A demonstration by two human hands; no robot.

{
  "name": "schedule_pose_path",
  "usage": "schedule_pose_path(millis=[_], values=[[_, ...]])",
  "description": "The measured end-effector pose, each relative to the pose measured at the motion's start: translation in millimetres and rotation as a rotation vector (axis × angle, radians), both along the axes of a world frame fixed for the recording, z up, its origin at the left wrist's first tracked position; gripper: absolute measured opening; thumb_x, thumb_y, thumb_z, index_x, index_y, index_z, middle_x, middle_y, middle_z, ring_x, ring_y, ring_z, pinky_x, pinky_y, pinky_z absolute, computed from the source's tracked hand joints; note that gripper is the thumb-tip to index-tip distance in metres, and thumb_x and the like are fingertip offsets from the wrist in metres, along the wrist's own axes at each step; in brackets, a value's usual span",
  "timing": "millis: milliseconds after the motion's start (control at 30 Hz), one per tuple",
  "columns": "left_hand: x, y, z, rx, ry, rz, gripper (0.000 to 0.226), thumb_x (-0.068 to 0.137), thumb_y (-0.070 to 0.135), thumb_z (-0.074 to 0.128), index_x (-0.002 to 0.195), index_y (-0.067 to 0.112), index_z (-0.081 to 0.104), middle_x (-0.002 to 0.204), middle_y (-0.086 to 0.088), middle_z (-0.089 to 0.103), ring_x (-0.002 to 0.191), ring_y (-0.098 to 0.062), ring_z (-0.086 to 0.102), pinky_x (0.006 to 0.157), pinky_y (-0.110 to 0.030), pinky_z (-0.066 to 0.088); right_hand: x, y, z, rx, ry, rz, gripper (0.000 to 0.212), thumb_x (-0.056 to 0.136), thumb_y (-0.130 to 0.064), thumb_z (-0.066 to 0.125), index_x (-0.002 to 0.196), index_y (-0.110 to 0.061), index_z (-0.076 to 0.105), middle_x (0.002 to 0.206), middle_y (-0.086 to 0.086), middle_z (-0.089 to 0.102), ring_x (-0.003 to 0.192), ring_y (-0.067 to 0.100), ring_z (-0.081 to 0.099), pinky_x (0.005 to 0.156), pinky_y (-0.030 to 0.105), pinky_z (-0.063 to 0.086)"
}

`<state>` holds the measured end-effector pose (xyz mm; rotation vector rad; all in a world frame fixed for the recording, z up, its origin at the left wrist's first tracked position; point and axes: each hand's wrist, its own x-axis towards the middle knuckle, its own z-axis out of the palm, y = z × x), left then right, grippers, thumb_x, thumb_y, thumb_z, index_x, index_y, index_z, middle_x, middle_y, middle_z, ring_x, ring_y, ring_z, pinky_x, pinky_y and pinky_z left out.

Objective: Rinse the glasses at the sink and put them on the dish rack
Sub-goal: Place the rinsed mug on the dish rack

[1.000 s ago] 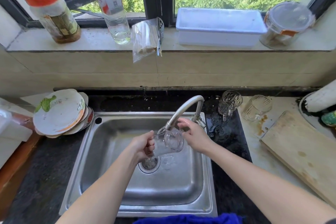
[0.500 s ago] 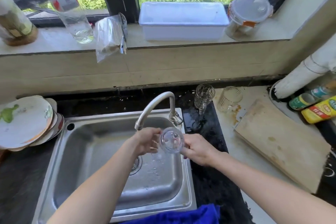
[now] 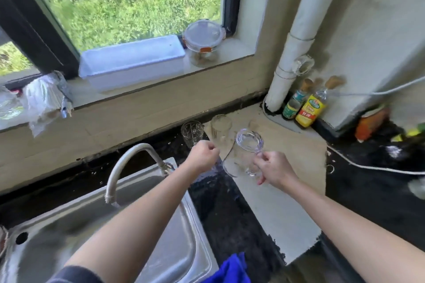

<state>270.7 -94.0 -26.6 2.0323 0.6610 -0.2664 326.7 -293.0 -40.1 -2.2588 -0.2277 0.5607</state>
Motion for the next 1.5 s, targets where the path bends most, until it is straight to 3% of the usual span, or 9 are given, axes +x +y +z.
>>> schedule_pose_path(millis=[100, 200, 367, 500, 833, 967, 1167, 1333, 1500], values=[[14, -27, 13, 0.045, 0.002, -0.153, 0.026, 0.086, 0.013, 0.045, 0.060, 0.014, 0.042, 0.059, -0.004, 0.043, 0.051, -0.019, 0.037, 0.049, -0.025, 0.029, -15, -35, 12, -0.019, -0.023, -0.114, 0.034, 0.091, -0.025, 0.053, 0.059, -0.016, 0.045, 0.047, -0.002, 0.048, 0.049, 0.021, 0.068, 0.050, 0.025, 0.038], [22, -60, 16, 0.042, -0.002, -0.275, 0.028, 0.087, 0.011, 0.045, 0.060, 0.015, 0.047, 0.062, -0.004, 0.050, 0.061, -0.021, 0.046, 0.057, -0.026, 0.037, -35, -73, 18, -0.010, -0.041, -0.252, 0.034, 0.092, -0.026, 0.052, 0.060, -0.014, 0.044, 0.050, 0.000, 0.047, 0.048, 0.021, 0.068, 0.051, 0.027, 0.039], [23, -135, 18, 0.082, -0.019, -0.473, 0.015, 0.091, 0.018, 0.049, 0.090, 0.013, 0.063, 0.083, -0.006, 0.063, 0.074, -0.021, 0.057, 0.064, -0.027, 0.046, -72, -146, 34, -0.005, -0.021, -0.438, 0.034, 0.087, -0.029, 0.054, 0.071, 0.002, 0.057, 0.056, 0.012, 0.057, 0.048, 0.022, 0.069, 0.047, 0.027, 0.038], [20, -208, 23, 0.097, -0.048, -0.597, 0.016, 0.089, 0.017, 0.051, 0.089, 0.010, 0.066, 0.089, -0.011, 0.067, 0.076, -0.025, 0.059, 0.064, -0.033, 0.048, -110, -213, 48, -0.004, -0.031, -0.573, 0.028, 0.085, -0.027, 0.055, 0.065, -0.010, 0.046, 0.058, 0.009, 0.043, 0.050, 0.023, 0.070, 0.052, 0.030, 0.036], [-33, -449, 34, 0.115, -0.100, -0.870, 0.022, 0.085, 0.022, 0.050, 0.067, 0.016, 0.060, 0.080, -0.016, 0.067, 0.069, -0.028, 0.057, 0.064, -0.026, 0.045, -226, -429, 48, -0.028, -0.035, -0.856, 0.034, 0.089, -0.030, 0.054, 0.074, 0.001, 0.055, 0.067, 0.021, 0.058, 0.050, 0.017, 0.069, 0.049, 0.027, 0.038], [-73, -559, 33, 0.103, -0.116, -1.008, 0.025, 0.086, 0.017, 0.050, 0.063, 0.016, 0.059, 0.063, -0.004, 0.060, 0.064, -0.024, 0.054, 0.062, -0.025, 0.043, -282, -517, 45, -0.088, -0.034, -0.931, 0.031, 0.090, -0.031, 0.055, 0.072, -0.007, 0.059, 0.056, 0.007, 0.061, 0.050, 0.014, 0.069, 0.053, 0.026, 0.041], [-128, -696, 31, 0.113, -0.153, -1.266, 0.023, 0.089, 0.020, 0.053, 0.084, 0.004, 0.068, 0.078, -0.010, 0.065, 0.073, -0.026, 0.059, 0.069, -0.031, 0.048, -357, -625, 35, -0.110, 0.024, -1.132, 0.034, 0.091, -0.032, 0.055, 0.081, 0.000, 0.061, 0.054, 0.001, 0.058, 0.044, 0.010, 0.065, 0.059, 0.030, 0.047], [-155, -799, 36, 0.146, -0.259, -1.474, 0.025, 0.091, 0.018, 0.050, 0.070, 0.007, 0.058, 0.069, -0.010, 0.054, 0.066, -0.025, 0.049, 0.062, -0.032, 0.039, -402, -703, 28, -0.142, 0.034, -1.310, 0.027, 0.092, -0.034, 0.055, 0.077, -0.013, 0.063, 0.060, -0.005, 0.061, 0.051, 0.012, 0.069, 0.058, 0.027, 0.044], [-173, -899, 46, 0.095, -0.378, -1.628, 0.024, 0.093, 0.021, 0.047, 0.094, 0.009, 0.068, 0.090, -0.009, 0.069, 0.081, -0.025, 0.064, 0.073, -0.030, 0.048, -438, -780, 35, -0.226, 0.045, -1.493, 0.035, 0.093, -0.032, 0.054, 0.063, -0.015, 0.049, 0.045, -0.008, 0.053, 0.046, 0.011, 0.067, 0.057, 0.026, 0.041]])
